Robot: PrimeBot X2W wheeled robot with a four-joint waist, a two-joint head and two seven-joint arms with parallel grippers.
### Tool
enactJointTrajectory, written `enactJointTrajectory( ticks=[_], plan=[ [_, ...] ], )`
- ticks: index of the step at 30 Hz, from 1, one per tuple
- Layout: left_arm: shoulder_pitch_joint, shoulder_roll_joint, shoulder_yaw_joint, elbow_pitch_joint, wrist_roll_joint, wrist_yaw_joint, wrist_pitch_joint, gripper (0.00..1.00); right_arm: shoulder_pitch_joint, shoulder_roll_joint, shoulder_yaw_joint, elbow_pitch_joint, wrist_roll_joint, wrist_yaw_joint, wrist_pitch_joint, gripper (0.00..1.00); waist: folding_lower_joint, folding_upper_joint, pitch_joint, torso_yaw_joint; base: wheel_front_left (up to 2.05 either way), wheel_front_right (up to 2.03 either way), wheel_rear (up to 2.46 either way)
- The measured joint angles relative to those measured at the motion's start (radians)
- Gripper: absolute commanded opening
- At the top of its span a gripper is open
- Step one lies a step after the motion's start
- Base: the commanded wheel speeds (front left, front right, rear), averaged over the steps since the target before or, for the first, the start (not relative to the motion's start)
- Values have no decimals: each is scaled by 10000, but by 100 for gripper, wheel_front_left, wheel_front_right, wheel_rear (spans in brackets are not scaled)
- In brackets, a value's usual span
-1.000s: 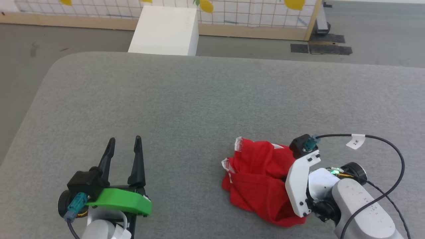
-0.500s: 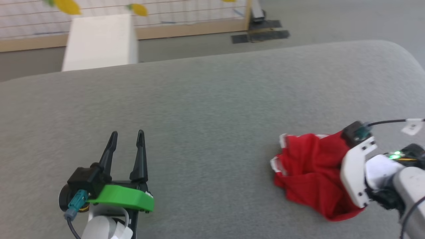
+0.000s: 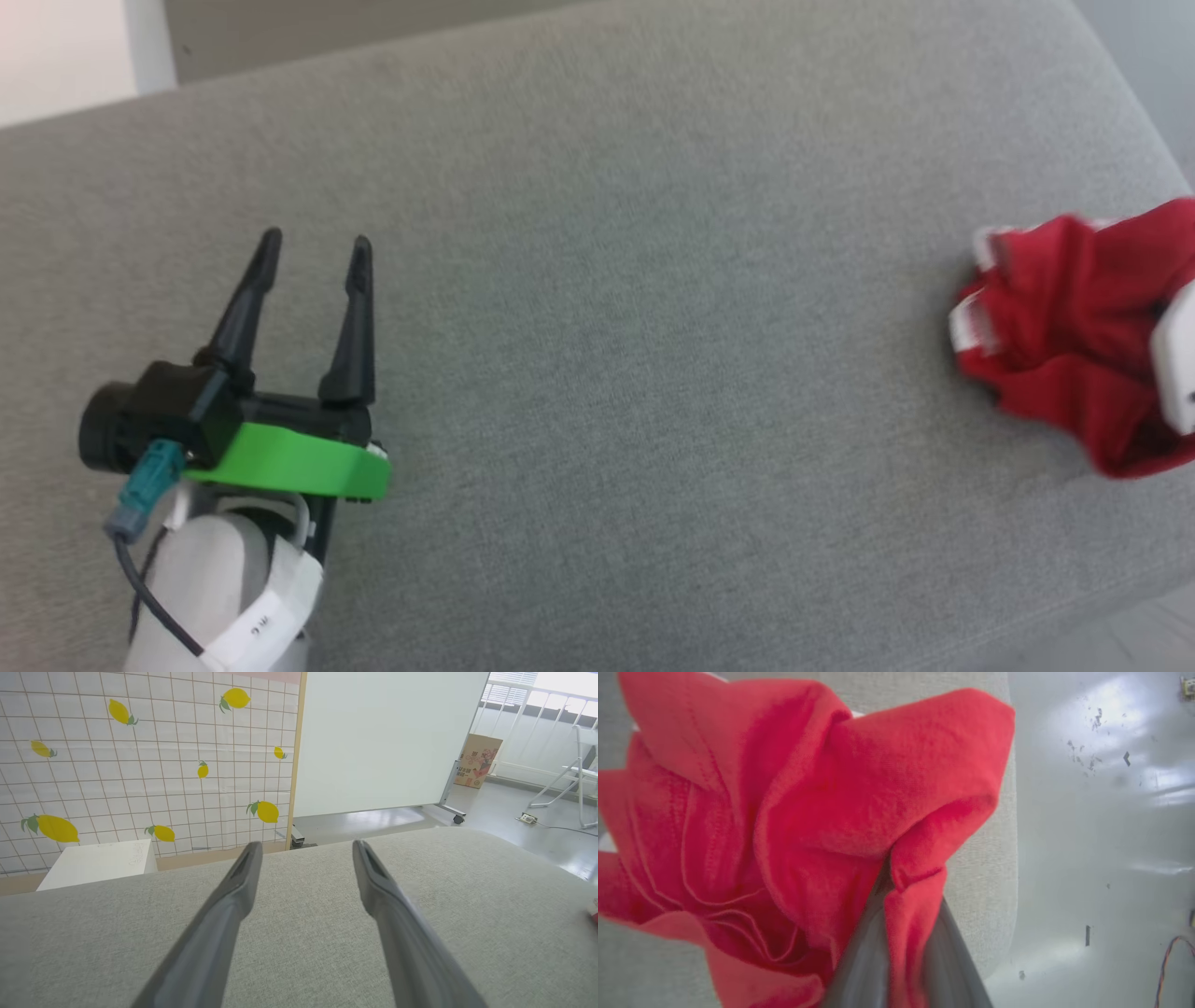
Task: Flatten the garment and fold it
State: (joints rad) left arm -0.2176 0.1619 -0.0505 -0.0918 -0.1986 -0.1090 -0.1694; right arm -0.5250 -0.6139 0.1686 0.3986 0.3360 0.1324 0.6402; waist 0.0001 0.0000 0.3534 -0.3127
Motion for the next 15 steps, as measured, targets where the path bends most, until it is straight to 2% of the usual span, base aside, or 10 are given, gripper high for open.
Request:
enactJointTrajectory(
  ticks=[8, 14, 15],
  plan=[
    [-92, 556, 284, -1032, 240, 48, 593, 100, -1062, -161, -2025, 1156, -1051, 2, -665, 0, 1, 0, 1729, 14, 0, 0, 0],
    [-88, 631, 314, -1383, 240, 61, 727, 100, -1681, 15, -3636, 1948, -2199, 2, -997, 2, 2, 0, 2636, 219, 0, 0, 0],
    [-90, 639, 309, -1448, 238, 61, 727, 100, -1733, 61, -3871, 2029, -2378, 2, -1035, 48, 2, 0, 2740, 269, 0, 0, 0]
  ],
)
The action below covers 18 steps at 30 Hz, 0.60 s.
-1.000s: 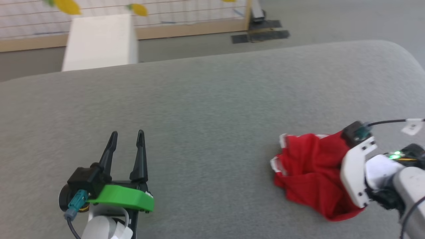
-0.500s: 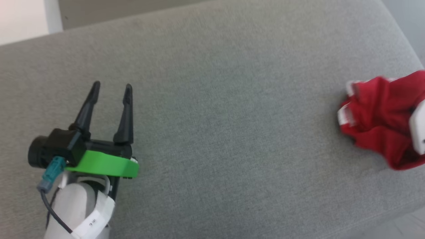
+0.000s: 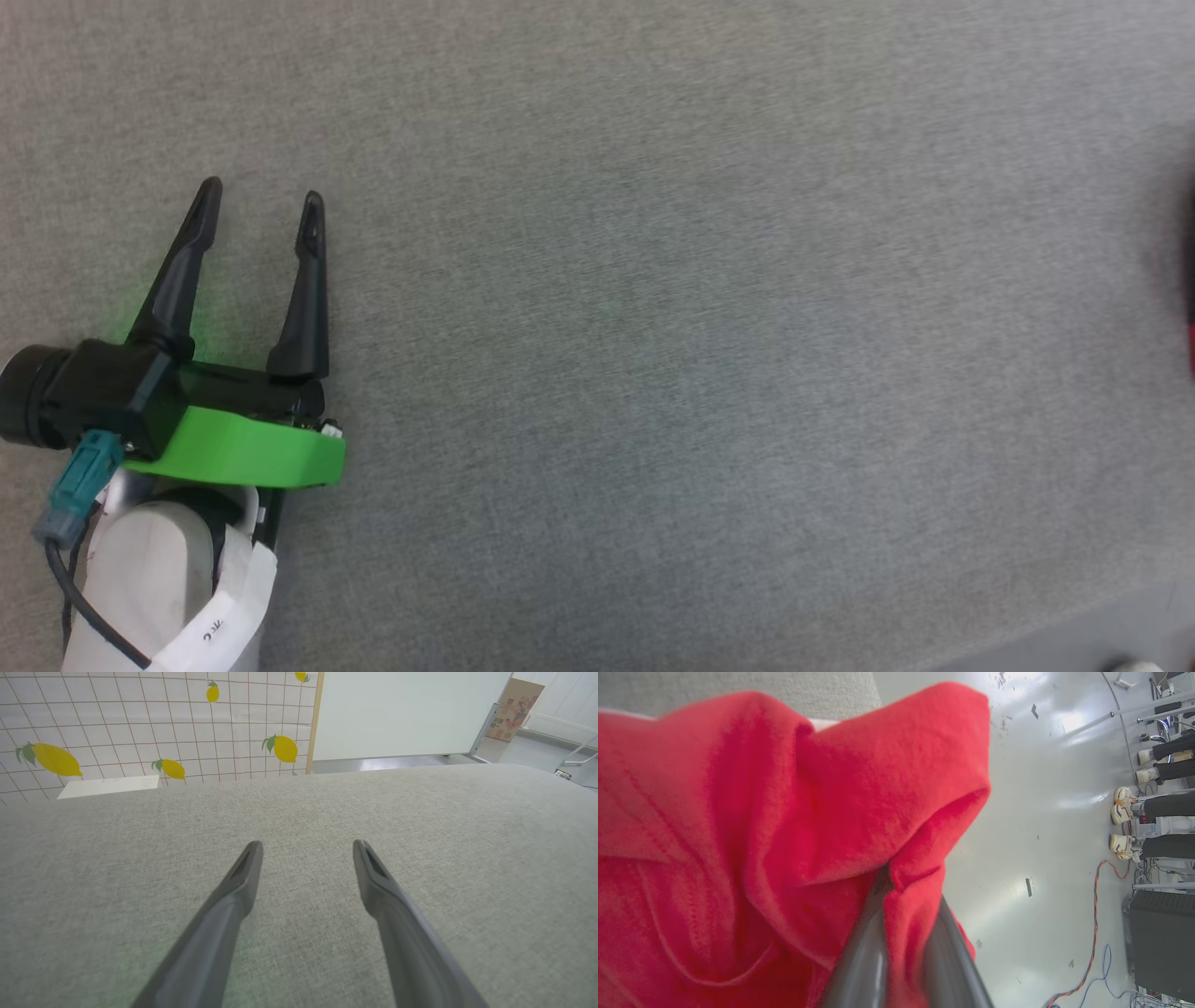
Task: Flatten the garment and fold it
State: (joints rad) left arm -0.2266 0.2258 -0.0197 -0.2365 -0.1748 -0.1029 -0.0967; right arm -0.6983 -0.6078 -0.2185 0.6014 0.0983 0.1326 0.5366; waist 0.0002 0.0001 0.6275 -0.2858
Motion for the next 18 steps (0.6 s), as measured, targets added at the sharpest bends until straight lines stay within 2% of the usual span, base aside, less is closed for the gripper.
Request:
enactJointTrajectory(
  ticks=[1, 9, 13, 18],
  plan=[
    [0, 8, -15, -38, 0, 2, 2, 100, -52, 38, -161, 69, -197, 0, -2, 100, 0, 0, 85, 57, 0, 0, 0],
    [5, 13, -109, 52, -25, 75, -10, 100, -444, 174, -715, 211, -625, 0, -587, 100, 0, 0, 124, 355, 0, 0, 0],
    [31, -40, -125, 443, -73, 155, -221, 100, -653, 138, -623, -98, -163, 0, -1335, 100, 0, 0, -235, 376, 0, 0, 0],
    [204, -253, -52, 1070, -391, 270, -652, 100, -873, 109, 29, -1057, 652, 0, -2220, 100, -1, 0, -939, 427, 0, 0, 0]
  ],
)
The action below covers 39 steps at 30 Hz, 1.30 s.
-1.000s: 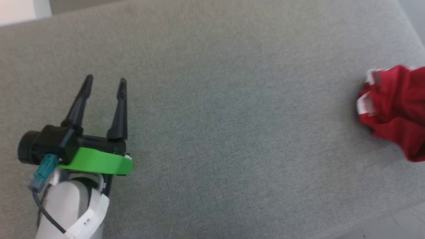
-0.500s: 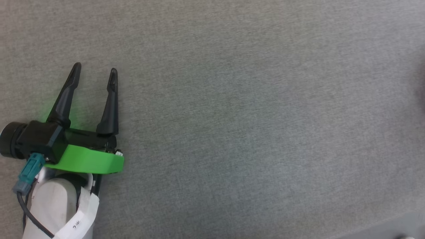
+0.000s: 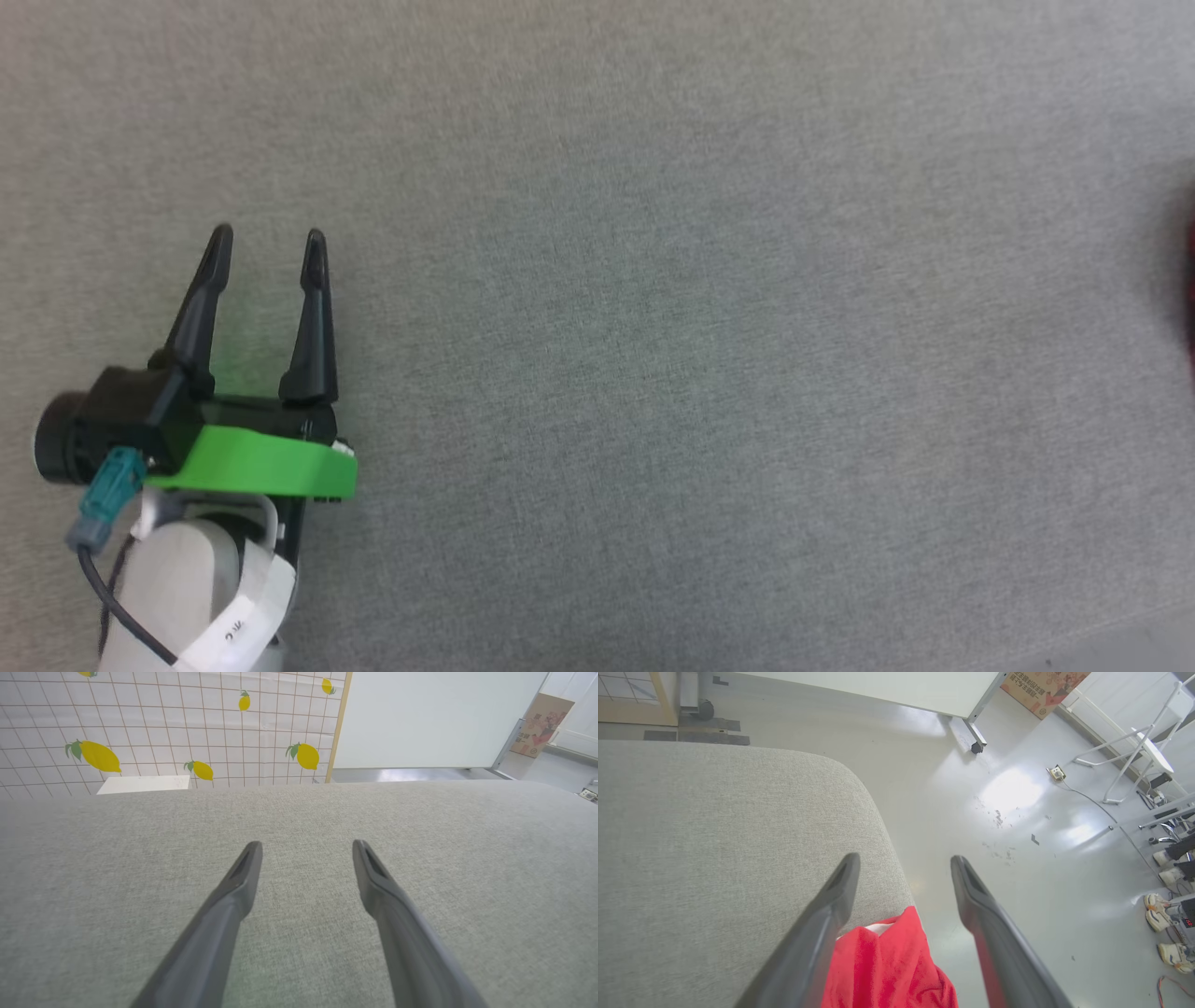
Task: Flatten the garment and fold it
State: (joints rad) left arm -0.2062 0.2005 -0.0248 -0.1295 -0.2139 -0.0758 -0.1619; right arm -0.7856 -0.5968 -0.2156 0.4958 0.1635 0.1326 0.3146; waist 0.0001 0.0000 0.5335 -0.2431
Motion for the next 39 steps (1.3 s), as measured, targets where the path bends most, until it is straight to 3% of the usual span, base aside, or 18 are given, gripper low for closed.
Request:
enactJointTrajectory(
  ticks=[10, 15, 22, 25, 39],
  plan=[
    [513, -458, 336, 945, -309, 372, -616, 100, 264, 1160, 989, -2648, 1060, 2, -1962, 100, -2, 0, -1869, 275, 0, 0, 0],
    [699, -491, 552, 1172, -376, 504, -784, 100, 1312, 2332, 1143, -3705, 1135, -2, -2964, 100, -2, 0, -2798, 543, 0, 0, 0],
    [1026, -727, 621, 1492, -602, 593, -876, 100, 3642, 4577, 863, -4945, 313, -4, -4188, 100, -2, 0, -3988, 1104, 0, 0, 0],
    [1115, -805, 568, 1613, -608, 594, -892, 100, 4689, 5170, 830, -5102, 107, -2, -4514, 100, -2, 0, -4383, 1418, 0, 0, 0],
    [1805, -938, 100, 2669, -577, 552, -913, 100, 7604, 5459, 1452, -3684, 299, -6, -4928, 100, -2, 0, -5808, 2428, 0, 0, 0]
  ],
)
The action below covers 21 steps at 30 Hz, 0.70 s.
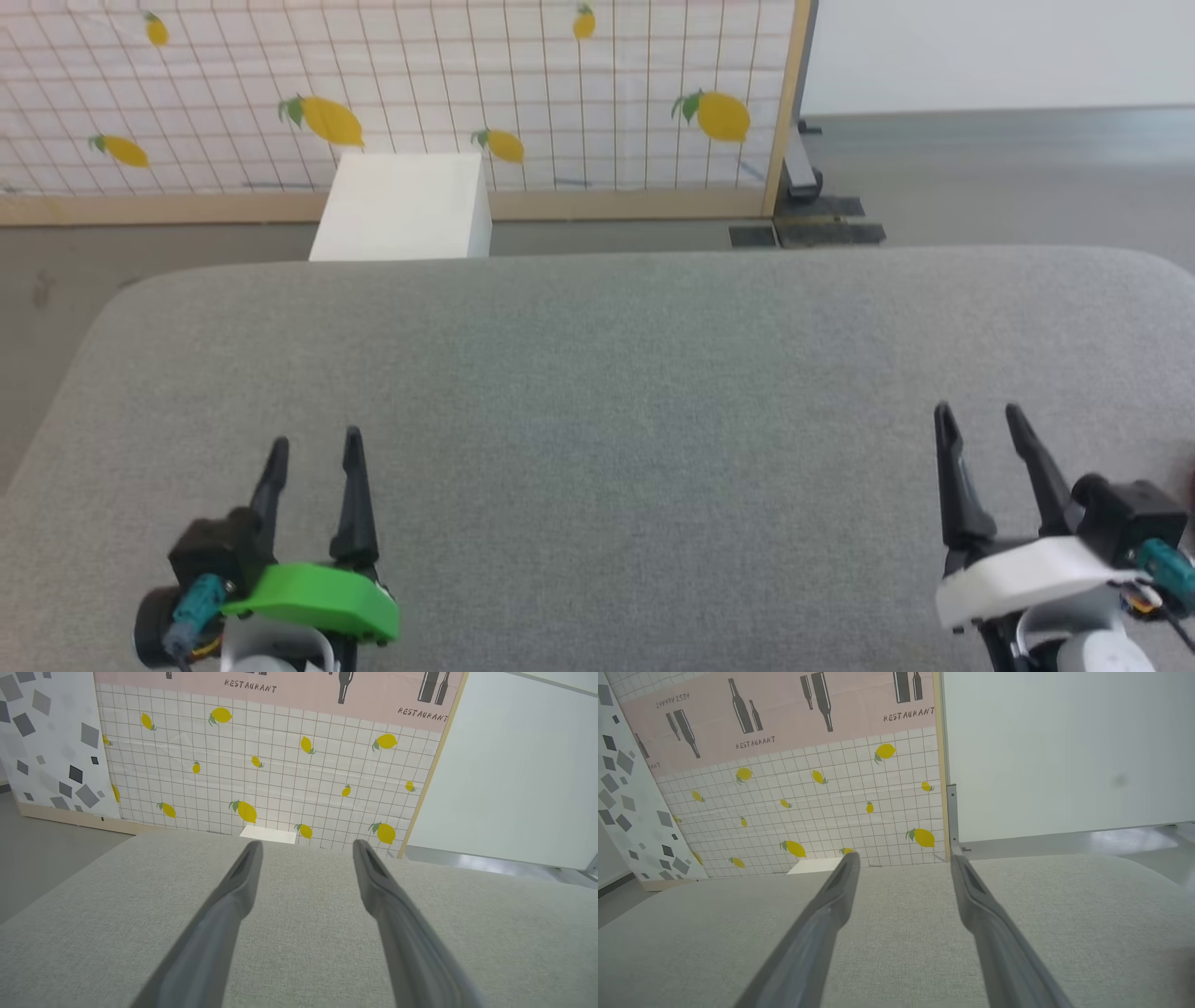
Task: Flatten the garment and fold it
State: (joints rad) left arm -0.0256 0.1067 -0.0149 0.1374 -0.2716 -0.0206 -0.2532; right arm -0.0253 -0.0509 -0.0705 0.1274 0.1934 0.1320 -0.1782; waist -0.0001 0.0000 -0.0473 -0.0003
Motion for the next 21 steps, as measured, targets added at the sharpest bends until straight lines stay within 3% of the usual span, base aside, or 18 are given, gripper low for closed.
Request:
enactJointTrajectory(
  ticks=[21],
  plan=[
    [261, -138, -556, 809, 12, -59, 40, 100, 475, 0, 545, 228, -150, 0, -159, 100, 0, 0, -177, -7, 0, 0, 0]
  ],
)
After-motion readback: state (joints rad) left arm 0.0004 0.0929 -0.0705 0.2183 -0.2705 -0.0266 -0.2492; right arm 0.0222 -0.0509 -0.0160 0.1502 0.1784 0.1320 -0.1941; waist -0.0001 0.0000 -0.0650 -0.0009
